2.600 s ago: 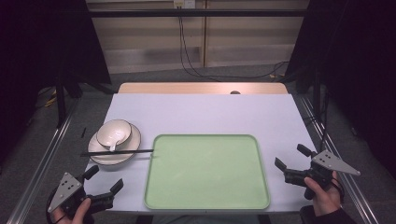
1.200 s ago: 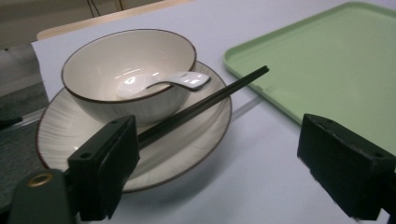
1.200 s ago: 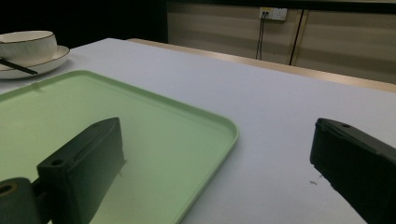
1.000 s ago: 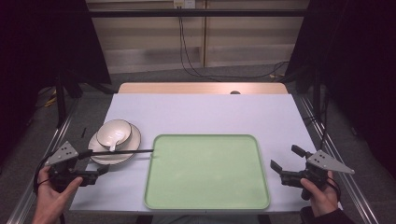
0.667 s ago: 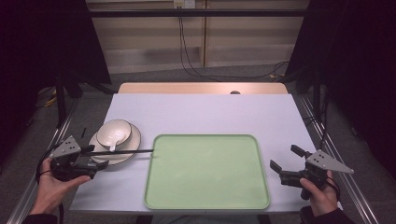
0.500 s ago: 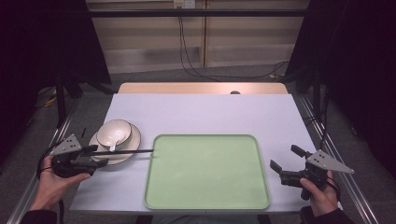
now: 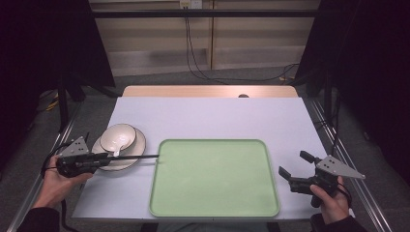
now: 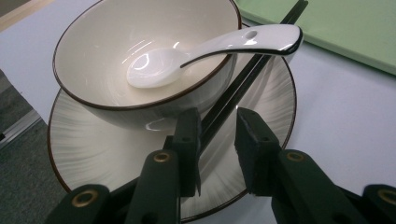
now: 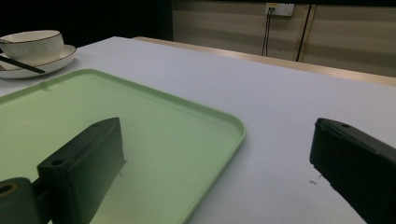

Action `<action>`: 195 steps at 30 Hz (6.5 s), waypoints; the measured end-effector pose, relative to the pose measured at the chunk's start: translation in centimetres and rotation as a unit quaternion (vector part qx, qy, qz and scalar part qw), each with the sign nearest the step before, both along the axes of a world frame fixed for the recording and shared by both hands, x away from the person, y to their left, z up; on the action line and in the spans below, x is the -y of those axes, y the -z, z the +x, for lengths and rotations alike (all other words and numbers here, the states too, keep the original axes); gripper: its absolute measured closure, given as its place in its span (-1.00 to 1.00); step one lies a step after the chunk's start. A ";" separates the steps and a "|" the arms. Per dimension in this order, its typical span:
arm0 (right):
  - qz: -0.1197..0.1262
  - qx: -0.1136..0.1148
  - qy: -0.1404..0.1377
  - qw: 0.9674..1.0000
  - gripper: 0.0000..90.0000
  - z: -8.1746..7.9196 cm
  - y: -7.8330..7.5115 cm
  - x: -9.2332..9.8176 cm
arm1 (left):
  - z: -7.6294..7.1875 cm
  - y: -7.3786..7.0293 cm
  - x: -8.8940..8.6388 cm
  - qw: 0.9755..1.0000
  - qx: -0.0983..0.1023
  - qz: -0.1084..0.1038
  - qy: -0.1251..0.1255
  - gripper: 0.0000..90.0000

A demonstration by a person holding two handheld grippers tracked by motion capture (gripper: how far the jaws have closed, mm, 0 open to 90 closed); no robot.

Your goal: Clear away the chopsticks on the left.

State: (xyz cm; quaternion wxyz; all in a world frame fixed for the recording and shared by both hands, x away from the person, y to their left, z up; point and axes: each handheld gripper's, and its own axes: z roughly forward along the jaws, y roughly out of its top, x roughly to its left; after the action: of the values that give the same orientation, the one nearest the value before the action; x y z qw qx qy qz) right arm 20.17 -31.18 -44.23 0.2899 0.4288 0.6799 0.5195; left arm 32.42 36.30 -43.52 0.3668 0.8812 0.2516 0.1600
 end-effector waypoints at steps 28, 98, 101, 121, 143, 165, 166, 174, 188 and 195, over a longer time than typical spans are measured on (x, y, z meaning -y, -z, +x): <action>0.002 -0.002 -0.002 1.000 -0.93 0.0 0.0 -0.1 | 0.4 0.4 1.4 0.998 0.000 0.035 0.052 0.63; 0.000 0.011 -0.012 1.000 -0.98 -0.1 -0.2 -0.4 | -3.0 -2.1 2.9 0.998 -0.040 -0.048 0.008 0.91; 0.008 0.016 -0.016 1.000 -0.99 -0.1 -0.3 -0.4 | -3.7 -2.6 3.1 0.996 -0.050 -0.072 -0.003 0.91; 0.012 0.033 -0.015 0.999 -1.00 -0.1 -0.3 -0.5 | -8.4 -2.9 7.3 0.988 -0.085 -0.102 -0.076 0.91; 0.008 0.039 -0.019 0.999 -0.99 0.0 -0.2 -0.7 | -7.6 -1.4 13.5 0.963 -0.134 -0.124 -0.201 0.91; 0.008 0.039 -0.020 0.999 -0.98 0.0 -0.2 -0.7 | -6.1 1.3 18.6 0.946 -0.177 -0.087 -0.258 0.92; 0.007 0.040 -0.020 0.999 -0.98 0.0 -0.2 -0.7 | -6.1 1.4 18.7 0.946 -0.177 -0.083 -0.257 0.92; 0.005 0.040 -0.023 0.999 -0.98 0.0 -0.2 -0.7 | -5.4 2.2 19.0 0.942 -0.193 -0.070 -0.264 0.92; 0.005 0.038 -0.026 0.999 -0.98 0.0 -0.1 -0.7 | -5.1 2.8 19.0 0.943 -0.198 -0.079 -0.254 0.90; 0.006 0.038 -0.024 0.999 -0.98 0.0 -0.1 -0.7 | -5.0 2.8 18.9 0.943 -0.201 -0.089 -0.249 0.86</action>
State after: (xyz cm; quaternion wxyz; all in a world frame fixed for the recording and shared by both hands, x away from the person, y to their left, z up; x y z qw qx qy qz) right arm 20.18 -30.45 -44.09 0.3006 0.3942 0.6755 0.5459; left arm 27.37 17.44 -46.34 0.3337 0.7684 0.5445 0.0428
